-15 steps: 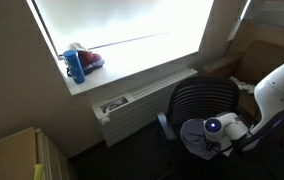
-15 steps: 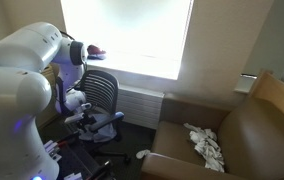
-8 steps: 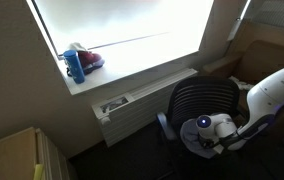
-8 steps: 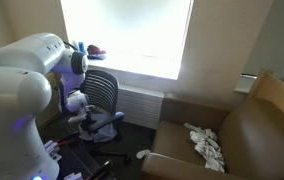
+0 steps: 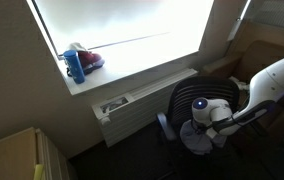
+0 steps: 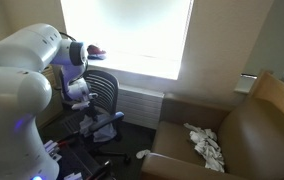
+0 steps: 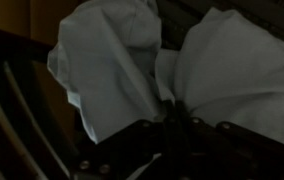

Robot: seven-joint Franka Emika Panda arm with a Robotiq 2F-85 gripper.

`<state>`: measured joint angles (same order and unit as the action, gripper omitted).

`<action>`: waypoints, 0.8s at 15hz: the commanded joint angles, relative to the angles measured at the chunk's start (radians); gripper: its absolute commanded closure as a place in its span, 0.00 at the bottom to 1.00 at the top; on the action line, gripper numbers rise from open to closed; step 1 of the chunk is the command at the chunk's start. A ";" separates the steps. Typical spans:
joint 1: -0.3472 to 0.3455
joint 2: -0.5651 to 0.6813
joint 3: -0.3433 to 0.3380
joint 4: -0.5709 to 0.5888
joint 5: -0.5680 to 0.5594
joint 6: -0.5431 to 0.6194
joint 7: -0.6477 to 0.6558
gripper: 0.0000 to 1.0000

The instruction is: Hang the blue t-shirt on the backrest of the black chair

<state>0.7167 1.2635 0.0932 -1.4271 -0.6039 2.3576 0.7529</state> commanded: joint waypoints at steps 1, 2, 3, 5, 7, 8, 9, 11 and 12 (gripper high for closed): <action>0.014 -0.229 -0.014 -0.199 0.042 0.042 -0.048 0.99; 0.020 -0.283 -0.019 -0.238 0.043 0.054 -0.045 0.99; 0.027 -0.337 -0.024 -0.274 0.044 0.062 -0.044 0.99; 0.044 -0.446 -0.034 -0.350 0.035 0.086 -0.018 0.99; 0.074 -0.553 -0.061 -0.423 0.016 0.128 0.046 0.99; 0.095 -0.606 -0.082 -0.458 -0.001 0.158 0.091 0.99; 0.118 -0.660 -0.107 -0.497 -0.027 0.195 0.150 0.99; 0.165 -0.768 -0.154 -0.562 -0.090 0.236 0.272 0.99; 0.190 -0.823 -0.177 -0.590 -0.138 0.238 0.349 0.99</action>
<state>0.8421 0.6219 -0.0154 -1.8623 -0.6521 2.5429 0.9429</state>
